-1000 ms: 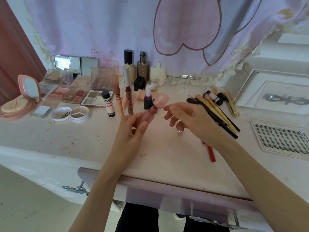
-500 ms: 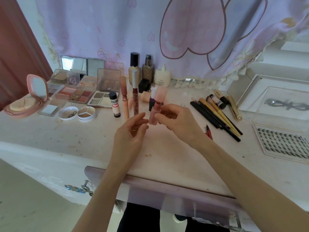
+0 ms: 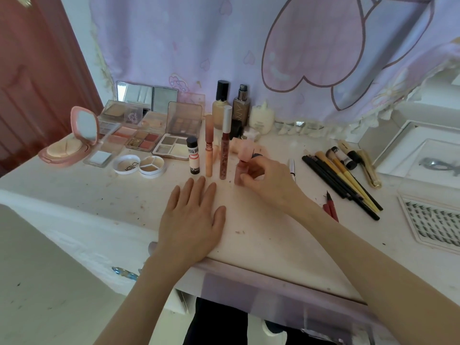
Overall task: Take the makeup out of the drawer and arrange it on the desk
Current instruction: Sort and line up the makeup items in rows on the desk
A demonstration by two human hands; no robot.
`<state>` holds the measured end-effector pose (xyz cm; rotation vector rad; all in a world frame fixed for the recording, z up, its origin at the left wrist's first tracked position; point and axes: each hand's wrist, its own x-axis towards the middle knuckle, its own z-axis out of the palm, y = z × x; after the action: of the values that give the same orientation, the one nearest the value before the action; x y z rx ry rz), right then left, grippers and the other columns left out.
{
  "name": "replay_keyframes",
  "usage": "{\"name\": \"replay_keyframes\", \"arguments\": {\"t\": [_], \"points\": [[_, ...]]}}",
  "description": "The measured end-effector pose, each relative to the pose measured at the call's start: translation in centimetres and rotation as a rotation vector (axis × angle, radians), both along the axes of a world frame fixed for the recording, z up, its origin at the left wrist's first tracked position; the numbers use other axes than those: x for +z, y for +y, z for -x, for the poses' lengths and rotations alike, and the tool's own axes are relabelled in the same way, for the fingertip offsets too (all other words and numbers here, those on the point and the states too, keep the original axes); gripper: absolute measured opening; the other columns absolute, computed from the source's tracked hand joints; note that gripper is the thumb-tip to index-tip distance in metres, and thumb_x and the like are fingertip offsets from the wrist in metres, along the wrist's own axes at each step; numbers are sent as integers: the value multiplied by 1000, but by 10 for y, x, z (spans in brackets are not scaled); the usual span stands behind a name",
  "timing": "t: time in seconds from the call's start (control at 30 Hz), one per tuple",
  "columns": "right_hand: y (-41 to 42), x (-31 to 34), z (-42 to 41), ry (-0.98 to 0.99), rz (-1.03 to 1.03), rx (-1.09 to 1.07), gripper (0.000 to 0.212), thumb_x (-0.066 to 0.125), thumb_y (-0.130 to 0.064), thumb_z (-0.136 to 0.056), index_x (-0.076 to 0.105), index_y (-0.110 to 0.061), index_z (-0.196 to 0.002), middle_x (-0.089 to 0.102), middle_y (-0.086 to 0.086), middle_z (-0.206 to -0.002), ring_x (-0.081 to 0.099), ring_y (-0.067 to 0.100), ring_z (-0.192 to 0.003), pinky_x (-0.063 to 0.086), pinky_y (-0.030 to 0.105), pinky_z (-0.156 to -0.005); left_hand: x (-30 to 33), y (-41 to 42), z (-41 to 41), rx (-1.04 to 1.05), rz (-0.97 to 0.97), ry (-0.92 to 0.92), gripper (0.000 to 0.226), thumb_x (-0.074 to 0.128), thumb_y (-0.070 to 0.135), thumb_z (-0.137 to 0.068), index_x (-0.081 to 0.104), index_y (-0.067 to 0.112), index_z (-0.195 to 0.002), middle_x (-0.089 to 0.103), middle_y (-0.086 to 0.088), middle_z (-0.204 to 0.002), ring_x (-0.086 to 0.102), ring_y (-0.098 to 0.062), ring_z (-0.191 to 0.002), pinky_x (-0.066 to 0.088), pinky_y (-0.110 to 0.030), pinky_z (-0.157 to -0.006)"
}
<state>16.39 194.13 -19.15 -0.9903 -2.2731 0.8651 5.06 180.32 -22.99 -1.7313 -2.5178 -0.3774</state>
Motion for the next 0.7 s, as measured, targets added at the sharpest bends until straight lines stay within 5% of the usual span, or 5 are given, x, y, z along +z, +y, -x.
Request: {"name": "replay_keyframes", "arguments": {"t": [0.4,0.53,0.6,0.7], "points": [[0,-2,0,-56,7,11,22,63,-19,-84,61,-12,-105,62,-6,-95,55,6,-82,37,-3,-64,5,0,-1,9,135,10,59,10,46,-96,-4,23,-148,-8,-1,-157,-10,-18,-144,-9,-36,-114],[-2,2,-9,-39,79,3,31,64,-20,-84,59,-11,-113,63,-3,-104,56,6,-90,42,7,-73,8,-3,-2,-24,209,-23,58,8,47,-96,-9,24,-147,-14,-1,-156,-16,-19,-143,-10,-39,-115],[-4,6,-19,-5,116,-27,34,65,-21,-85,58,-11,-116,62,-3,-104,57,7,-91,48,18,-81,11,-7,-4,-52,215,-69,57,13,46,-97,-2,25,-148,-11,0,-157,-13,-18,-143,-9,-40,-115],[-2,16,-43,55,135,-63,27,64,-22,-86,61,-13,-111,65,-2,-99,62,9,-84,54,19,-71,17,-10,-15,-121,19,-167,46,27,38,-98,31,25,-142,21,1,-154,14,-16,-142,7,-36,-116]]}}
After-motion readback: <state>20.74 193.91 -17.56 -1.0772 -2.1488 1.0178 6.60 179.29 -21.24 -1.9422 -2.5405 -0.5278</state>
